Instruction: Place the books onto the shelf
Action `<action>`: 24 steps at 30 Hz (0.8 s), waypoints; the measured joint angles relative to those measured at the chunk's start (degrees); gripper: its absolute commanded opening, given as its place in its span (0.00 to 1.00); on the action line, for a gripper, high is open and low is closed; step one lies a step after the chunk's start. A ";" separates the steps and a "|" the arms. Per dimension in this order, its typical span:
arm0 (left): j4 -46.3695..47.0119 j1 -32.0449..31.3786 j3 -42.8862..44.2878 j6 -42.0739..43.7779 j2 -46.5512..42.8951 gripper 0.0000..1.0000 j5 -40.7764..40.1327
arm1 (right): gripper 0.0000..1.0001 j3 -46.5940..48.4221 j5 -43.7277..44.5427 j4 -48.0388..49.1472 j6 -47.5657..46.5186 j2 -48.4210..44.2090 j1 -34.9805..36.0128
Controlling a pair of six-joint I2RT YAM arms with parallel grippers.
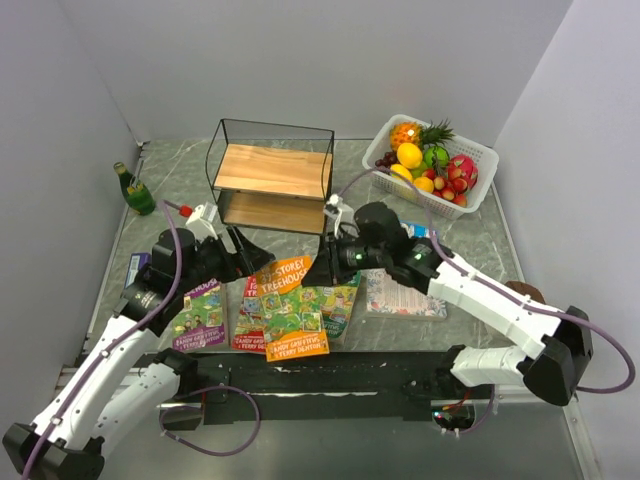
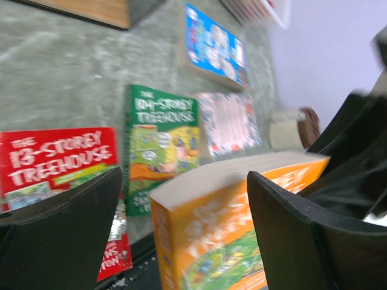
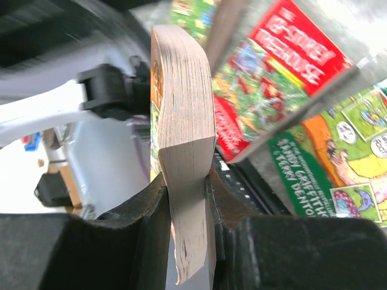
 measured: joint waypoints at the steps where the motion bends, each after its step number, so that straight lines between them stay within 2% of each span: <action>1: 0.59 0.00 0.00 0.42 0.02 0.90 1.86 | 0.00 1.40 -1.29 -0.92 -0.55 -0.33 -0.44; 6: 3.41 0.00 0.00 1.03 -0.13 0.89 8.59 | 0.00 7.56 -6.27 -5.33 -2.84 -1.16 -2.49; 12: 6.91 0.00 -1.01 0.98 -2.03 0.86 15.63 | 0.00 8.59 -12.00 -6.62 -4.07 -1.31 -4.68; 15: 9.94 0.00 -2.62 0.46 -4.02 0.81 20.33 | 0.00 8.59 -14.84 -6.34 -4.04 -1.29 -5.07; 18: 13.14 0.00 -3.54 -0.28 -4.81 0.65 24.70 | 0.00 8.59 -17.68 -5.77 -3.98 -1.18 -5.25; 19: 14.38 0.00 -3.82 -0.70 -4.98 0.53 26.18 | 0.00 8.59 -18.49 -5.57 -3.96 -1.07 -5.29; 21: 16.33 0.00 -4.31 -1.36 -5.25 0.37 28.59 | 0.00 8.59 -20.17 -5.16 -3.98 -0.81 -5.66; 24: 19.45 0.24 -4.81 -2.73 -5.66 0.02 31.82 | 0.00 8.59 -22.51 -5.09 -3.96 -0.57 -6.51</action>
